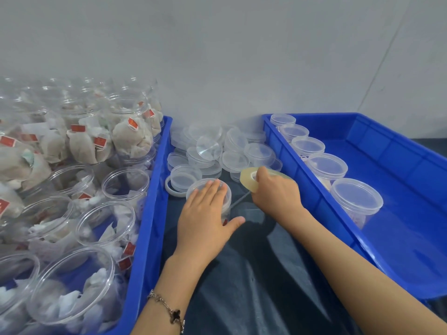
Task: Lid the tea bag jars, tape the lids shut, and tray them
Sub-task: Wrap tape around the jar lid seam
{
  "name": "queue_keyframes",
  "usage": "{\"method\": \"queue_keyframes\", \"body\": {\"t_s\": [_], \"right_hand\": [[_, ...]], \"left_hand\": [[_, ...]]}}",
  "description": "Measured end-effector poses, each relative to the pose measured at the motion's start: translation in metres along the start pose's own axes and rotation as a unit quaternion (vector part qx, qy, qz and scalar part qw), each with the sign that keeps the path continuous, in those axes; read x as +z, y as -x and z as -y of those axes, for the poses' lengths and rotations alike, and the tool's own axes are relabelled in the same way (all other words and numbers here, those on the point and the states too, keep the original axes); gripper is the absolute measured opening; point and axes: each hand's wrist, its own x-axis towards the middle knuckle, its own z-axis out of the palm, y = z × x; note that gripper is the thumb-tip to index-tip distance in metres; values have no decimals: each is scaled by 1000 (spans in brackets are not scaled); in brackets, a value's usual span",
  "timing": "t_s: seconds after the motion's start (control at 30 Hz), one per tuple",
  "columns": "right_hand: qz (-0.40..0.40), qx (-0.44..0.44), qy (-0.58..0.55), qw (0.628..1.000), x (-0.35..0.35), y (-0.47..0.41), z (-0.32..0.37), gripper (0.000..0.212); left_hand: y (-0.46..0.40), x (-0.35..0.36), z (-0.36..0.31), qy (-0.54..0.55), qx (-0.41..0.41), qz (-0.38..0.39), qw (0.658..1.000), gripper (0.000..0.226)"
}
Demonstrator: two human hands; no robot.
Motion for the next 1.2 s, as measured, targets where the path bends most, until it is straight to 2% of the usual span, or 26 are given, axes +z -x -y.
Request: {"method": "queue_keyframes", "body": {"t_s": [0.13,0.27,0.4,0.57,0.67,0.77,0.9,0.93,1.03,1.07,1.13,1.2], "right_hand": [[-6,-21,16,1000,5,-13,5,22],[-11,-26,4,1000,10,-11,8,27],[-30,-46,0,998,15,-7,13,27],[-44,-100,51,993,12,-7,28,31],[-102,-91,42,990,5,-3,36,39],[-106,-63,44,991,8,4,40,41],[-66,-51,33,996,15,7,39,39],[-44,-53,25,997,18,7,38,39],[14,-78,-45,996,20,7,34,49],[31,-77,-79,993,18,7,33,55],[71,-74,-159,982,15,8,30,70],[119,-78,-217,966,10,10,25,81]], "left_hand": [[-4,0,1,47,5,-36,998,51],[2,2,-8,63,-26,-100,993,40],[7,3,-14,73,-23,-158,984,45],[12,5,-9,157,-35,-175,971,53],[13,9,-10,208,-53,-195,957,51],[11,9,-10,189,-46,-200,960,47],[-2,-5,-18,98,-68,-172,978,27],[-10,-8,-21,72,-79,-147,983,28],[-32,-8,-26,-46,-83,29,995,67],[-37,-4,-25,-76,-74,78,991,70],[-40,3,-22,-101,-80,125,984,71],[-39,5,-20,-103,-94,132,981,82]]}}
